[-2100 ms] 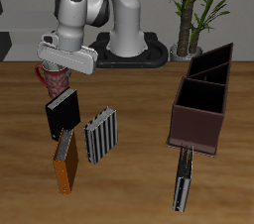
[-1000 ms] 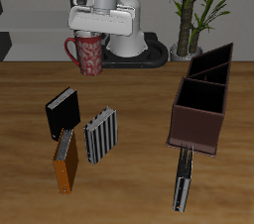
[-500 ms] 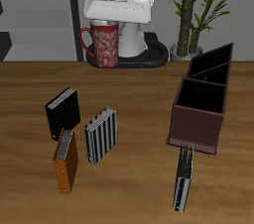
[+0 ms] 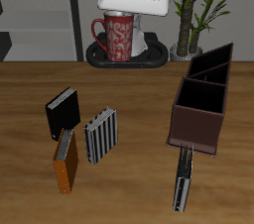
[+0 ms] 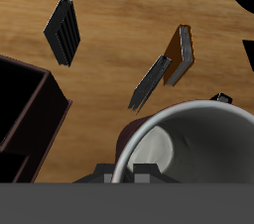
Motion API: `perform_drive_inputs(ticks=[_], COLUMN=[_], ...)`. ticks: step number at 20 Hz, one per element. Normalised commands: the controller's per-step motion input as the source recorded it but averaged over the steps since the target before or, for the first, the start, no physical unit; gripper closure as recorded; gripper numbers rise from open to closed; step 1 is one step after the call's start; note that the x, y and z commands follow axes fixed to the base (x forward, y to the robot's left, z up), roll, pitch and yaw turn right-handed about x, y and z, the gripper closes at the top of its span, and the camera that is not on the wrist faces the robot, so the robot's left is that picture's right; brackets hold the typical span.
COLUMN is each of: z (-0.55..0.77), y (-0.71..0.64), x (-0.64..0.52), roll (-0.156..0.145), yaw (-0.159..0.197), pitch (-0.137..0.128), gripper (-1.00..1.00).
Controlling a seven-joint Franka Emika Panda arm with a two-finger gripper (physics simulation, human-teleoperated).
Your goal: Place the red mug into the left desk caddy's right compartment
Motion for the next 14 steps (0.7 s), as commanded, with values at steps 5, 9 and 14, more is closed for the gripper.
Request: perform_drive_inputs(ticks=[5,9,14], z=[0.04,0.11,0.19], y=[0.46,0.35,0.4], x=[0.4,0.22,0.19], roll=[0.007,-0.014,-0.002], yaw=[-0.012,-0.031,-0.029], pitch=[0.022,-0.008,0.002], gripper=[1.0,1.0,1.0])
